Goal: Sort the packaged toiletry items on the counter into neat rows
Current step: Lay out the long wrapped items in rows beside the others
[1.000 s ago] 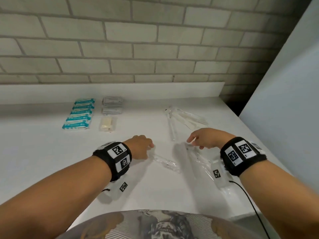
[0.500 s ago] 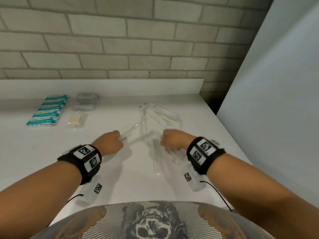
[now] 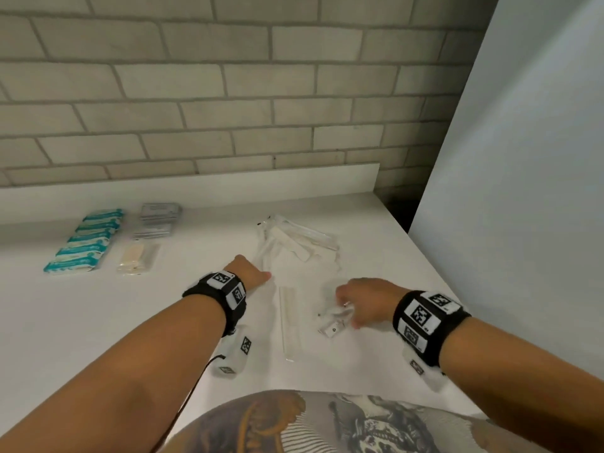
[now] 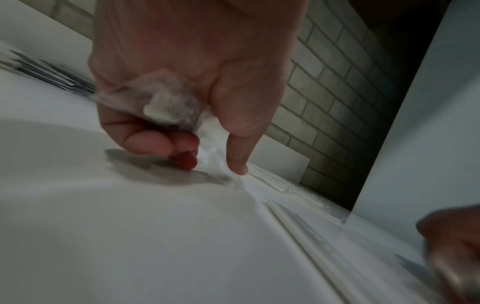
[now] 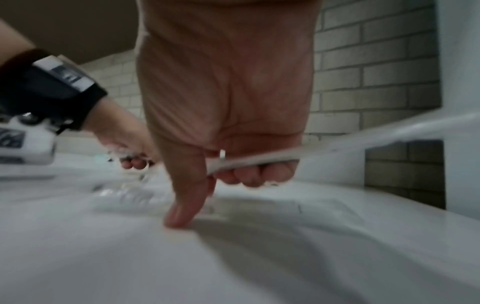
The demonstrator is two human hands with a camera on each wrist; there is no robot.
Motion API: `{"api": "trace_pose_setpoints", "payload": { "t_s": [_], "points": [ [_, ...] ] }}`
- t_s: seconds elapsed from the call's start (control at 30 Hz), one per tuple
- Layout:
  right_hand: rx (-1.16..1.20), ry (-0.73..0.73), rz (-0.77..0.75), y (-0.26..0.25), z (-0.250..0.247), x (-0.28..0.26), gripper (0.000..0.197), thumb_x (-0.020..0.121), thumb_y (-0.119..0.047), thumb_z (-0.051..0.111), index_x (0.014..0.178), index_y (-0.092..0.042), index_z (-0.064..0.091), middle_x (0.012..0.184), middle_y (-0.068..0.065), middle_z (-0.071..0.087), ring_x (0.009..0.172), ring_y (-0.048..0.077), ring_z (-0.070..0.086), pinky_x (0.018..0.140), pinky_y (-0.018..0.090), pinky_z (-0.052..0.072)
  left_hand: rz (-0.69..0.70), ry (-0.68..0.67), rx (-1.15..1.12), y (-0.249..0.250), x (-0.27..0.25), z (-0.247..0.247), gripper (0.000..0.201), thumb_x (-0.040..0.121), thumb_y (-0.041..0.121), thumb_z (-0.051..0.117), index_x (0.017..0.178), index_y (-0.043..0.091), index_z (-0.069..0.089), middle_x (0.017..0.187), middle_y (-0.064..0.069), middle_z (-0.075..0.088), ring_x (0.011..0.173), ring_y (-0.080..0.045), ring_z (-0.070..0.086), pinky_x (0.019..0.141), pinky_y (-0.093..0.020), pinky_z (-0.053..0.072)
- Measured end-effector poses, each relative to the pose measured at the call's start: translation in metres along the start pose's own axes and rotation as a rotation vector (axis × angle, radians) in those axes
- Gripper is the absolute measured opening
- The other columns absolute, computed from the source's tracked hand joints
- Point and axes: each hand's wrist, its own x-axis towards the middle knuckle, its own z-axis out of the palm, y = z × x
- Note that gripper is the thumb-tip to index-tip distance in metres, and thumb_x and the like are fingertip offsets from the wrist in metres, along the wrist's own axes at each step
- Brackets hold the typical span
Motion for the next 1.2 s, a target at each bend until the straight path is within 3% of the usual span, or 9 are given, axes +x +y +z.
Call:
{"api": "trace_pose_setpoints", "payload": {
  "t_s": [0.1,0.23,0.47,0.63,0.73,0.83,0.97,1.07,1.2],
  "points": [
    [-0.076,0.04,-0.042,-0.002,-0.002,0.011,0.028,0.083,-0.028,0.061,0.11,-0.022,0.059,0.112,0.001,0.05,0.101,0.025,0.054,0.076,0.028,0.037,-0.048,0.024,0.059,0.002,0.005,0.003,0.076,0.081,0.048,0.068,0.134,0.003,0.038,0.127,-0.015,0.057,0.113,-0.032,0.058,0.086,-0.034,0.048],
    [0.149,0.109,-0.021,0.003,-0.033,0.036,0.032,0.087,-0.046,0.061,0.095,-0.021,0.043,0.094,-0.002,0.052,0.084,0.02,0.052,0.068,0.03,0.038,-0.047,0.004,0.091,0.004,0.01,0.001,0.047,0.087,0.031,0.062,0.123,0.003,0.051,0.122,-0.013,0.061,0.109,-0.028,0.061,0.081,-0.029,0.048],
    [0.325,0.413,0.104,0.014,-0.073,0.125,0.006,0.092,-0.019,0.046,0.093,-0.014,0.049,0.091,0.005,0.053,0.078,0.024,0.053,0.054,0.027,0.035,-0.034,-0.047,0.132,-0.013,0.004,-0.009,0.034,0.087,0.022,0.053,0.116,0.005,0.055,0.116,-0.009,0.06,0.104,-0.024,0.061,0.078,-0.025,0.047],
    [0.261,0.32,0.201,0.011,-0.072,0.171,0.028,0.095,-0.029,0.043,0.115,-0.011,0.05,0.115,0.01,0.058,0.106,0.03,0.055,0.088,0.037,0.046,0.038,-0.035,0.089,-0.03,-0.005,-0.002,0.017,0.084,0.023,0.05,0.099,0.014,0.048,0.097,0.001,0.055,0.085,-0.018,0.055,0.067,-0.023,0.04],
    [0.238,0.289,0.248,0.006,-0.073,0.188,0.032,0.092,-0.019,0.042,0.123,-0.011,0.047,0.123,0.011,0.056,0.113,0.031,0.053,0.095,0.04,0.045,0.035,-0.047,0.02,-0.047,-0.008,-0.004,0.013,0.081,0.023,0.052,0.089,0.018,0.043,0.086,0.005,0.052,0.074,-0.015,0.052,0.056,-0.022,0.036],
    [0.398,0.174,0.318,0.003,-0.08,0.2,0.039,0.092,-0.022,0.046,0.127,-0.006,0.044,0.124,0.014,0.058,0.11,0.031,0.058,0.091,0.036,0.049,0.016,-0.069,-0.046,-0.062,-0.012,-0.012,0.011,0.077,0.022,0.053,0.083,0.022,0.043,0.083,0.005,0.054,0.067,-0.012,0.051,0.052,-0.019,0.036],
    [0.463,0.209,0.319,-0.009,-0.098,0.2,0.017,0.089,-0.021,0.047,0.092,-0.009,0.058,0.091,0.008,0.063,0.087,0.027,0.062,0.072,0.028,0.047,-0.028,-0.039,-0.051,-0.081,-0.013,-0.025,0.01,0.078,0.026,0.052,0.084,0.022,0.045,0.08,0.005,0.055,0.066,-0.013,0.053,0.053,-0.02,0.038],
    [0.583,0.225,0.183,-0.044,-0.105,0.195,0.006,0.084,-0.015,0.052,0.083,-0.013,0.057,0.08,0.003,0.058,0.074,0.021,0.059,0.059,0.025,0.042,-0.057,0.001,-0.03,-0.089,-0.006,-0.036,0.017,0.081,0.026,0.052,0.096,0.018,0.049,0.087,0.004,0.058,0.073,-0.015,0.057,0.057,-0.022,0.041],
    [0.527,0.003,0.115,-0.086,-0.088,0.188,0.019,0.081,-0.016,0.053,0.096,-0.008,0.062,0.088,0.004,0.061,0.083,0.022,0.063,0.067,0.026,0.046,-0.035,0.023,0.008,-0.083,0.014,-0.041,0.026,0.083,0.024,0.052,0.106,0.012,0.049,0.098,-0.001,0.059,0.086,-0.02,0.059,0.071,-0.026,0.045]
  ]
}}
